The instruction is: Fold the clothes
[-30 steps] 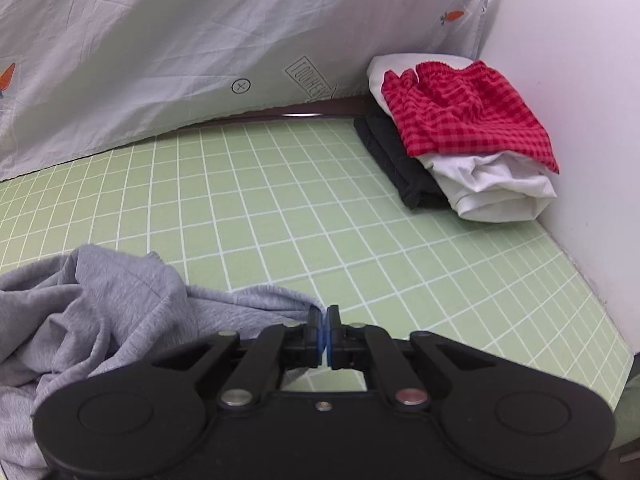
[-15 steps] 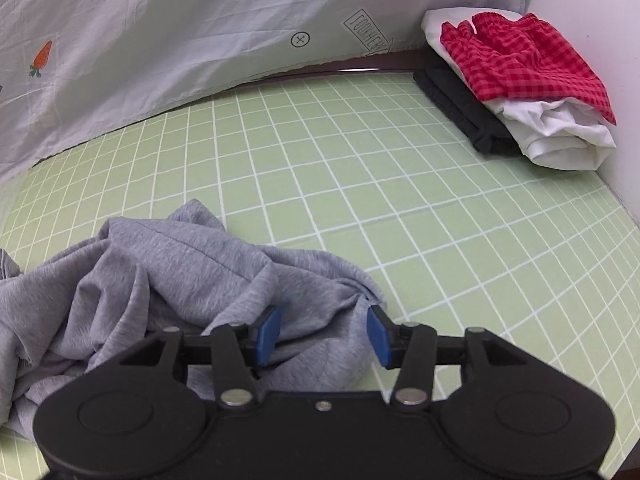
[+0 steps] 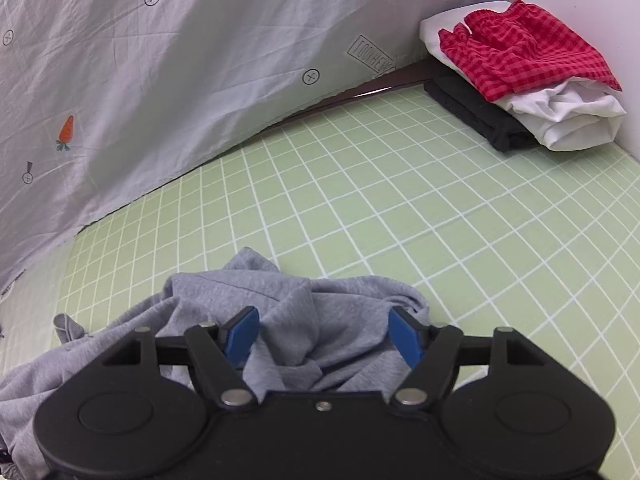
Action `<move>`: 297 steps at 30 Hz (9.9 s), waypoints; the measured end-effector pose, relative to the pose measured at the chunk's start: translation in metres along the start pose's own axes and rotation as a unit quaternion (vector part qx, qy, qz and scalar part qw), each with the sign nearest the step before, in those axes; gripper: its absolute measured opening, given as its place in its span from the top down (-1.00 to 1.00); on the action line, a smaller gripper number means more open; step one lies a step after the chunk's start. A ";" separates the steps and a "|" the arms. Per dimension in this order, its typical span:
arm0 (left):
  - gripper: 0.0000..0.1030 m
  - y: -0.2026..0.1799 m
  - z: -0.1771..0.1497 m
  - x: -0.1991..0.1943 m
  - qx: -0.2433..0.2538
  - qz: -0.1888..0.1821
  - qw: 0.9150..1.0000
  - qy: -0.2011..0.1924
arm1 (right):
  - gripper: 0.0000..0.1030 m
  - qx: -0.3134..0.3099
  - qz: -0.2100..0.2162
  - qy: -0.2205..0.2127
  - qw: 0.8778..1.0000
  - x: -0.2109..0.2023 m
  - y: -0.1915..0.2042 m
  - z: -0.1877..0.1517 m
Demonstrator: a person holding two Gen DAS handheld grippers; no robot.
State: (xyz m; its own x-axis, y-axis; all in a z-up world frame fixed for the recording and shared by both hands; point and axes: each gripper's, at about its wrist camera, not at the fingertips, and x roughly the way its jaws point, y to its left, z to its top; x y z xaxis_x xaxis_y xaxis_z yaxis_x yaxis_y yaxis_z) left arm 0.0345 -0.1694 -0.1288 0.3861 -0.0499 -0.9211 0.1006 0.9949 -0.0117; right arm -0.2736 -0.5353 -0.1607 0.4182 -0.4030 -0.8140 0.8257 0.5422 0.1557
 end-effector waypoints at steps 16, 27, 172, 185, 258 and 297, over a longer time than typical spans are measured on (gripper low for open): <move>0.17 -0.001 0.002 0.003 0.004 0.008 1.000 -0.001 | 0.92 -0.080 -0.092 -0.032 0.992 -0.009 -0.030 0.049; 0.14 0.005 0.005 0.006 -0.015 0.003 1.000 0.001 | 0.90 -0.213 -0.156 -0.274 0.925 -0.043 0.018 0.172; 0.90 -0.006 -0.006 -0.081 -0.013 -0.041 0.995 -0.088 | 0.94 0.122 0.050 -0.122 0.984 -0.114 -0.073 0.022; 0.84 -0.068 0.087 -0.013 -0.016 -0.039 0.997 -0.070 | 0.85 0.042 0.073 -0.125 0.989 0.005 0.034 0.163; 0.46 -0.059 0.080 0.010 -0.097 -0.173 0.980 -0.027 | 0.16 0.002 -0.131 -0.031 0.991 0.001 -0.036 0.024; 0.94 -0.041 0.039 -0.051 -0.065 -0.204 0.971 -0.107 | 0.16 0.010 -0.102 -0.008 0.995 0.009 -0.035 0.009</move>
State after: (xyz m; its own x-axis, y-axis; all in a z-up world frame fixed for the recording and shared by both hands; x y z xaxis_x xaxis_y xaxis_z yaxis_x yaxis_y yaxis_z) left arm 0.0460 -0.2112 -0.0659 0.5216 -0.4462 -0.7273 0.1739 0.8901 -0.4213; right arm -0.2950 -0.5645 -0.1679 0.2468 -0.5155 -0.8206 0.9011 0.4336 -0.0014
